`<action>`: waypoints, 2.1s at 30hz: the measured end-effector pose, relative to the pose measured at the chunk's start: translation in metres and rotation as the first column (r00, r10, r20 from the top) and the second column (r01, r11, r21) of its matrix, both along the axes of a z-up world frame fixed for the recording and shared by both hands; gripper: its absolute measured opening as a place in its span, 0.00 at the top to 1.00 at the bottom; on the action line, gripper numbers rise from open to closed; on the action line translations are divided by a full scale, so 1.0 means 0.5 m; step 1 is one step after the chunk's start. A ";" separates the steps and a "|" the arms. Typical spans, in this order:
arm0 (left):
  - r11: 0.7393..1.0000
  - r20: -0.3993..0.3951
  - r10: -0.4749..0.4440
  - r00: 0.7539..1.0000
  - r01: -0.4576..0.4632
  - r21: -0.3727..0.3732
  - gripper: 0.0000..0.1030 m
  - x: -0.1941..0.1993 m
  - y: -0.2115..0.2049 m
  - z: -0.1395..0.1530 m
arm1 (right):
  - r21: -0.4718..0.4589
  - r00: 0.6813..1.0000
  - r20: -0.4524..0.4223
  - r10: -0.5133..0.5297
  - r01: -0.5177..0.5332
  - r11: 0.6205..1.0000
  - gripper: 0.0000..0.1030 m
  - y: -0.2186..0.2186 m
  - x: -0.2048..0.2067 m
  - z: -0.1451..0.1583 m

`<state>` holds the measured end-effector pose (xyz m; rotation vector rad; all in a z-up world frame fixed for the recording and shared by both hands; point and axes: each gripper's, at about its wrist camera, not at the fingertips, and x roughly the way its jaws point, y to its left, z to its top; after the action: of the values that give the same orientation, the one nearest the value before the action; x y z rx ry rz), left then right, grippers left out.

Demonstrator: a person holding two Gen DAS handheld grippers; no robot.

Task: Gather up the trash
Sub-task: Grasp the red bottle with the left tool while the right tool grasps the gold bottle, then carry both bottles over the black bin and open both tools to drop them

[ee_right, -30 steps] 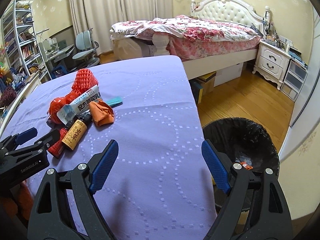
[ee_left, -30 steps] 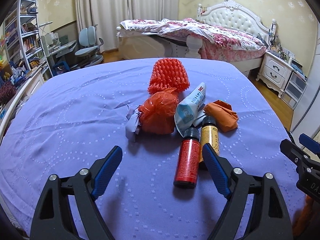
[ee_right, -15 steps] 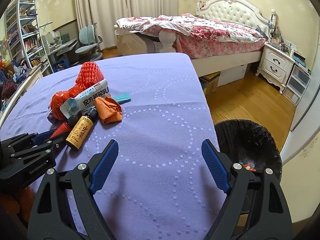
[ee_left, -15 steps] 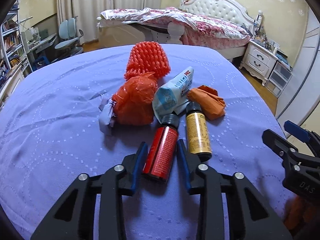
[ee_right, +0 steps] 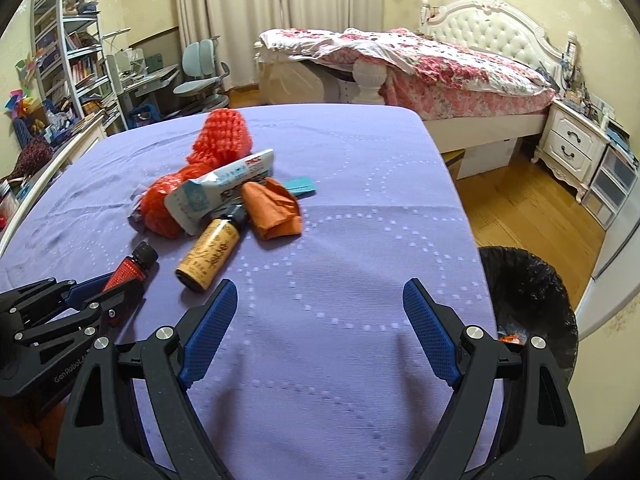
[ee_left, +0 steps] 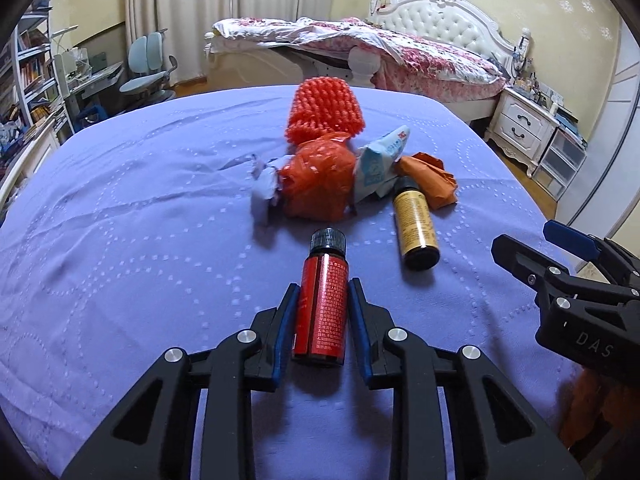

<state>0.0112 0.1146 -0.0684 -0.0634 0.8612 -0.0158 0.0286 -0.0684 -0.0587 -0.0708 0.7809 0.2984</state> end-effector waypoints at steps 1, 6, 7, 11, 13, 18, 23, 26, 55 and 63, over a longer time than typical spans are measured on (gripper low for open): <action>1.000 0.002 0.009 1.000 -0.009 0.003 0.73 -0.003 0.008 0.000 | 0.001 1.000 -0.001 0.010 -0.010 1.000 0.19 0.007 -0.002 0.000; 0.999 0.009 0.051 0.999 -0.051 0.013 0.73 -0.006 0.038 0.001 | 0.011 0.999 -0.010 0.046 -0.046 0.999 0.20 0.039 -0.002 -0.001; 0.998 0.011 0.060 0.998 -0.061 0.018 0.73 -0.005 0.047 0.002 | 0.014 0.999 -0.013 0.050 -0.049 0.999 0.20 0.043 -0.003 -0.001; 0.995 0.010 0.098 0.995 -0.098 0.018 0.73 -0.004 0.081 0.000 | 0.030 0.997 -0.031 0.068 -0.067 0.997 0.25 0.066 0.000 -0.004; 0.993 0.013 0.116 0.993 -0.116 0.019 0.73 -0.002 0.098 0.001 | 0.032 0.996 -0.038 0.080 -0.079 0.996 0.27 0.080 0.002 -0.005; 0.988 0.013 0.155 0.988 -0.155 0.017 0.73 0.010 0.138 0.000 | 0.028 0.994 -0.046 0.101 -0.100 0.995 0.30 0.111 0.008 -0.006; 0.984 0.002 0.178 0.984 -0.178 0.002 0.73 0.029 0.166 -0.002 | 0.011 0.991 -0.071 0.117 -0.117 0.993 0.40 0.143 0.029 -0.014; 0.983 0.001 0.184 0.983 -0.184 -0.004 0.73 0.033 0.171 -0.003 | 0.000 0.990 -0.085 0.110 -0.111 0.994 0.47 0.155 0.042 -0.018; 0.988 0.041 0.156 0.987 -0.155 -0.021 0.73 -0.008 0.113 0.014 | 0.029 0.991 -0.066 0.113 -0.111 0.993 0.77 0.064 -0.026 -0.009; 0.997 0.087 0.072 0.994 -0.069 -0.032 0.73 -0.017 0.030 0.043 | 0.046 0.999 -0.016 0.036 -0.036 0.998 0.77 -0.024 -0.045 0.017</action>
<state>0.0027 0.1294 -0.0469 -0.1199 0.7699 0.0350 0.0061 -0.0806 -0.0501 -0.0390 0.7899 0.3514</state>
